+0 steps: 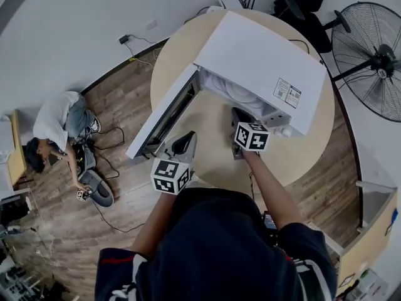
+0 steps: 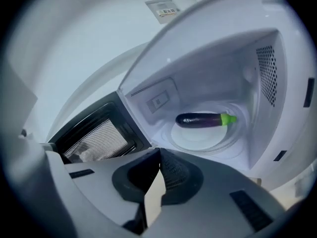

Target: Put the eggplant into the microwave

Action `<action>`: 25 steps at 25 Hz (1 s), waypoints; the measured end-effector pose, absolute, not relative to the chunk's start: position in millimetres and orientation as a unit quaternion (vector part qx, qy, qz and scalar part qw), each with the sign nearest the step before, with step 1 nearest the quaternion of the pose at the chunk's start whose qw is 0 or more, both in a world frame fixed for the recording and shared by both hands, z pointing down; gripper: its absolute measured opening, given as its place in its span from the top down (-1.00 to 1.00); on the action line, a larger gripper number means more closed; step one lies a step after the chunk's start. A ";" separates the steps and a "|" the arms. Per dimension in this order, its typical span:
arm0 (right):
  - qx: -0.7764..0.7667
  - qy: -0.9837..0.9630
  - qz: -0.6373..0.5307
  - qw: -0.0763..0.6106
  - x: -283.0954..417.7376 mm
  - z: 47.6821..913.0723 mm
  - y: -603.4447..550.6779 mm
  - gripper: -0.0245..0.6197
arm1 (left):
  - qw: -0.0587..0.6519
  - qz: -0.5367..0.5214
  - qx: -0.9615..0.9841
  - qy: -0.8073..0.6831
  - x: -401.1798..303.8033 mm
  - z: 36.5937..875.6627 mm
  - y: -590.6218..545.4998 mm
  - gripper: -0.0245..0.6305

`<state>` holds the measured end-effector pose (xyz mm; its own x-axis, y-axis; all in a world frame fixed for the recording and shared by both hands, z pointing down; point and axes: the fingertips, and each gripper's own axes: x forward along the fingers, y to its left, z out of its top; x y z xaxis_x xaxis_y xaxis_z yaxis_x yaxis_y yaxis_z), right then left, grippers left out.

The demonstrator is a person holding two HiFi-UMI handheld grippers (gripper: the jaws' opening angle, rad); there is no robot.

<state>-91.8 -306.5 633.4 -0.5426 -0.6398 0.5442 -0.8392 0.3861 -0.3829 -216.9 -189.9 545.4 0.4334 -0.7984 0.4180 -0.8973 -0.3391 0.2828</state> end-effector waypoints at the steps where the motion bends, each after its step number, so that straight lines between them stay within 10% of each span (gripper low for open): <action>1: 0.448 -0.823 0.313 0.155 -92.5 627.0 -303.0 0.89 | 0.237 0.101 0.812 -0.524 -216.8 542.4 -189.5 0.86; 25: 0.403 -0.901 0.134 0.083 -71.6 445.5 -222.4 0.89 | 0.156 0.052 0.814 -0.558 -207.7 467.4 -166.8 0.86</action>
<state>-71.6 -222.4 445.5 -0.6607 -0.7049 0.2580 -0.7495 0.6383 -0.1754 -207.7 -166.8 467.4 0.3726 -0.8913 0.2583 -0.9236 -0.3291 0.1967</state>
